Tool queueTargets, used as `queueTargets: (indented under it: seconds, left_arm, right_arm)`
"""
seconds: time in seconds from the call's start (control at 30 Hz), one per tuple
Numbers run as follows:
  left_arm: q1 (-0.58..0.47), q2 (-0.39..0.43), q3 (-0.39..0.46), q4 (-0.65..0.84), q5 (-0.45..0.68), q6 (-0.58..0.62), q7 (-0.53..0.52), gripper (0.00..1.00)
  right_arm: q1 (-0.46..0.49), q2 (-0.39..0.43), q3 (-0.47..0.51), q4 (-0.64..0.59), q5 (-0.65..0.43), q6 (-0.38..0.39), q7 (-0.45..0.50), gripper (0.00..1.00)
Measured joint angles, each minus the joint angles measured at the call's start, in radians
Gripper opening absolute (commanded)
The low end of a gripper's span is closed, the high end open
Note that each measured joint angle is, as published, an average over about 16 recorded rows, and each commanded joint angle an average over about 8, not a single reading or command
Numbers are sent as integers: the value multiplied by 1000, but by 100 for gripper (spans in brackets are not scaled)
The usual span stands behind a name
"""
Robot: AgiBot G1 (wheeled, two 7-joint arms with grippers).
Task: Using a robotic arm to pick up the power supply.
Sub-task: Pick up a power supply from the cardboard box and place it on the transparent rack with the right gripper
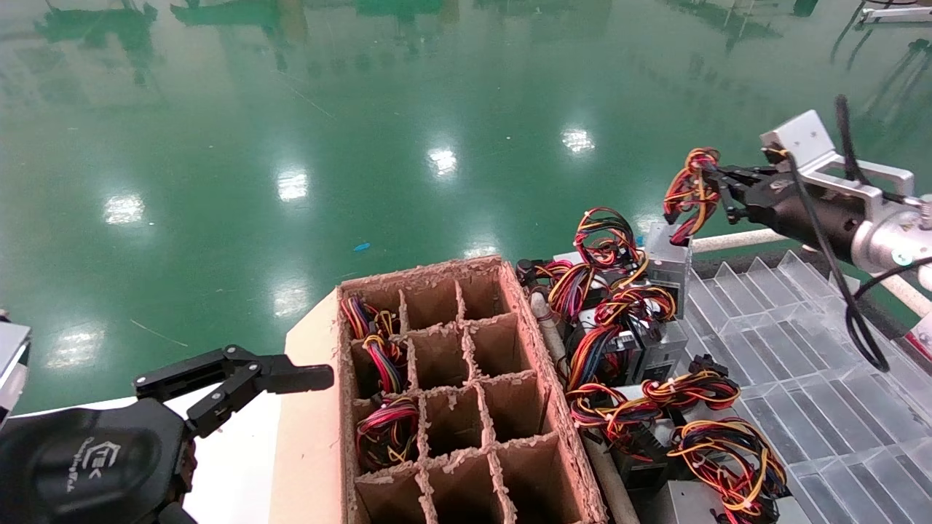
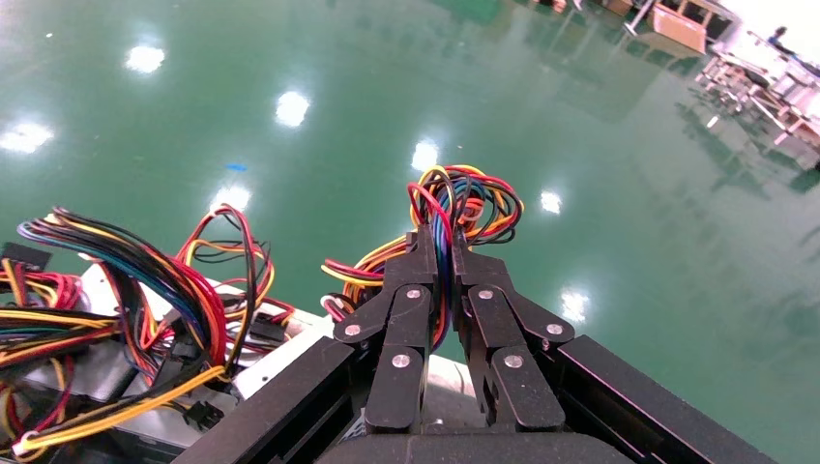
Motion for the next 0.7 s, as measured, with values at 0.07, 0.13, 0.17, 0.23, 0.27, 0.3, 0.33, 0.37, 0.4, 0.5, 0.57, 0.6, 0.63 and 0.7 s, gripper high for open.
queueTargets:
  seconds: [0.07, 0.13, 0.17, 0.23, 0.27, 0.3, 0.33, 0.37, 0.4, 0.5, 0.57, 0.6, 0.63, 0.7]
  left_arm:
    - [0, 0, 0, 0, 0, 0, 0, 100]
    - [0, 0, 0, 0, 0, 0, 0, 100]
    - [0, 0, 0, 0, 0, 0, 0, 100]
    - [0, 0, 0, 0, 0, 0, 0, 100]
    - [0, 0, 0, 0, 0, 0, 0, 100]
    - [0, 0, 0, 0, 0, 0, 0, 100]
    - [0, 0, 0, 0, 0, 0, 0, 100]
    - [0, 0, 0, 0, 0, 0, 0, 100]
    - [0, 0, 0, 0, 0, 0, 0, 100]
    - [0, 0, 0, 0, 0, 0, 0, 100]
    - [0, 0, 0, 0, 0, 0, 0, 100]
    - [0, 0, 0, 0, 0, 0, 0, 100]
    - [0, 0, 0, 0, 0, 0, 0, 100]
    - [0, 0, 0, 0, 0, 0, 0, 100]
  right_arm:
    - [-9, 7, 7, -2, 11, 3, 2, 0]
    - [-17, 14, 14, -3, 21, 6, 3, 0]
    - [-21, 17, 18, -3, 26, 7, 4, 0]
    - [-29, 24, 25, -4, 35, 10, 6, 0]
    - [-34, 28, 28, -4, 40, 11, 7, 0]
    - [-38, 31, 31, -4, 45, 12, 8, 0]
    - [-42, 34, 35, -5, 50, 12, 9, 0]
    - [-47, 37, 38, -5, 55, 13, 11, 0]
    - [-52, 39, 41, -5, 60, 13, 12, 0]
    - [-66, 45, 52, -5, 75, 12, 18, 0]
    - [-76, 48, 59, -4, 85, 9, 22, 0]
    - [-81, 49, 63, -4, 91, 8, 25, 0]
    - [-86, 50, 67, -4, 97, 6, 27, 0]
    - [-96, 52, 75, -3, 108, 1, 32, 0]
